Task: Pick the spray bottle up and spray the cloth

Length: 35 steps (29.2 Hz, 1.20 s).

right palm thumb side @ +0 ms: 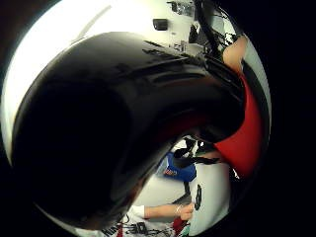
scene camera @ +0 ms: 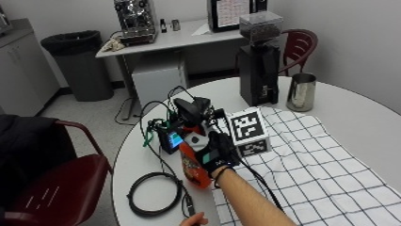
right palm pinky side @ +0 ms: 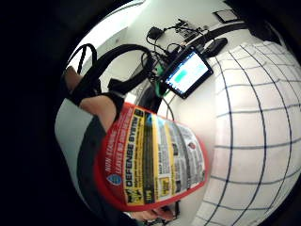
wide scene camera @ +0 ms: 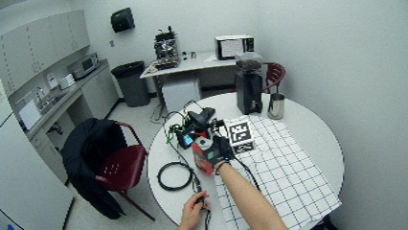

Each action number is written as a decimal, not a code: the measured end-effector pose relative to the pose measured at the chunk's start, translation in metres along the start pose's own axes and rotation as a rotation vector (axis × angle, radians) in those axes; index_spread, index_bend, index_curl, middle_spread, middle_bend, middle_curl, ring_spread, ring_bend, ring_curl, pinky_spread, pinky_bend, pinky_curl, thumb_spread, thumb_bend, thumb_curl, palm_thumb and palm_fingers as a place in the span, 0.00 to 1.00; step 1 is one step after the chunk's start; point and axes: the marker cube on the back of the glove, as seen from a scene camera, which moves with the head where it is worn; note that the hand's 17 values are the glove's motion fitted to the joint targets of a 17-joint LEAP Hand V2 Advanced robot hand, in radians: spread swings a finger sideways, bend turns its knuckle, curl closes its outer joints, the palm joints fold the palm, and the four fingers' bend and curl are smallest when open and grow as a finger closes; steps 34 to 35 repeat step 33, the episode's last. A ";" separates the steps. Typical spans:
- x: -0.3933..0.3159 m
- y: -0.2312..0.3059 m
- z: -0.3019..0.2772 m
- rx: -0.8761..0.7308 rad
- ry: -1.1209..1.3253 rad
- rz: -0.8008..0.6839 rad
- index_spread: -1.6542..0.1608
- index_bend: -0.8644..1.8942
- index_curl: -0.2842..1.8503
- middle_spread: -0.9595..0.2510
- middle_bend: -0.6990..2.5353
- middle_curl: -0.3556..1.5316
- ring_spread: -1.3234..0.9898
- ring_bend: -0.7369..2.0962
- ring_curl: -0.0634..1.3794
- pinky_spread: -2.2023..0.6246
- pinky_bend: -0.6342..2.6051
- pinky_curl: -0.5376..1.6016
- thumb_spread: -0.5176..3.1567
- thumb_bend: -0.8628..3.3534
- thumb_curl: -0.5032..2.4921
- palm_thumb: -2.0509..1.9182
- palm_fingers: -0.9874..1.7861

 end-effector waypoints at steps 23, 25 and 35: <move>0.013 0.049 -0.086 -0.124 0.093 -0.025 0.76 0.34 0.26 0.70 0.34 0.42 0.52 0.41 0.32 0.84 0.26 0.42 0.41 0.20 0.35 0.73 0.66; 0.018 0.061 -0.115 -0.146 0.154 -0.035 0.75 0.35 0.26 0.70 0.33 0.42 0.52 0.41 0.32 0.85 0.27 0.42 0.41 0.20 0.34 0.73 0.66; 0.057 0.118 -0.188 -0.191 0.268 -0.080 0.75 0.37 0.26 0.72 0.32 0.41 0.54 0.38 0.30 0.86 0.27 0.42 0.43 0.20 0.33 0.72 0.63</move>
